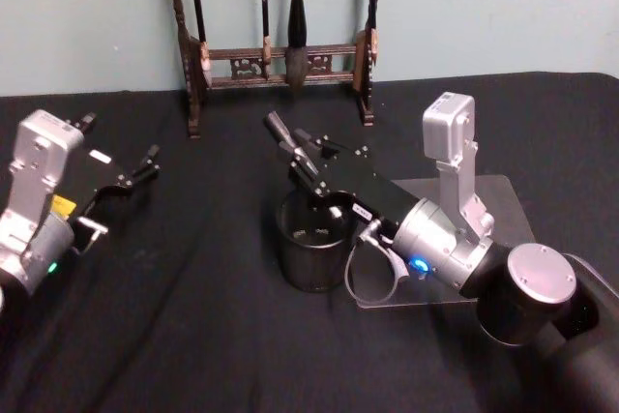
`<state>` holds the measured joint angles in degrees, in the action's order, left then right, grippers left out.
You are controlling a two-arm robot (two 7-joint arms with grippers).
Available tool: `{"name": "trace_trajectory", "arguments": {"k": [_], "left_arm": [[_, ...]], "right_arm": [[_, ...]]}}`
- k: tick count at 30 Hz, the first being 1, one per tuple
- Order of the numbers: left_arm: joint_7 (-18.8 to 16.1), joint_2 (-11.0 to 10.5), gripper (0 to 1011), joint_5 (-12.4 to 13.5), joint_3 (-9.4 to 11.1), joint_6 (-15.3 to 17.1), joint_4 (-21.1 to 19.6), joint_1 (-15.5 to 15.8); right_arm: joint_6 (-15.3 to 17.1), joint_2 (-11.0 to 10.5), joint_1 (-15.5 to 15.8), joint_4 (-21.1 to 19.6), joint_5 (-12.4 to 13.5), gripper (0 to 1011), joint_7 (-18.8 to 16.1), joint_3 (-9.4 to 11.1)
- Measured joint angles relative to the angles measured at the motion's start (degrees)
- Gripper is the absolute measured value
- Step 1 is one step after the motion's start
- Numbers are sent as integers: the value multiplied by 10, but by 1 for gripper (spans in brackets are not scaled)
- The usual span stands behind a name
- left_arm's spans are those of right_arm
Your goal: Pick up the water-based marker from the table and place it into the pen holder.
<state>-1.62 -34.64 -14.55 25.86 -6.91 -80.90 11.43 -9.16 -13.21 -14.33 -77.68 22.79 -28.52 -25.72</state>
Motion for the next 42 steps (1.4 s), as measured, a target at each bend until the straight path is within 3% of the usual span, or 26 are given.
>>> {"name": "trace_trajectory", "arguments": {"k": [36,39,42], "left_arm": [[0,0,1002,0,0,0,0,0],[0,0,1001,0,0,0,0,0],[0,0,1001,0,0,0,0,0]], "right_arm": [[-15,3,8,12,-18,239,13,-9],[-15,3,8,12,-17,267,12,-9],[-15,3,8,12,-17,360,12,-9]]}}
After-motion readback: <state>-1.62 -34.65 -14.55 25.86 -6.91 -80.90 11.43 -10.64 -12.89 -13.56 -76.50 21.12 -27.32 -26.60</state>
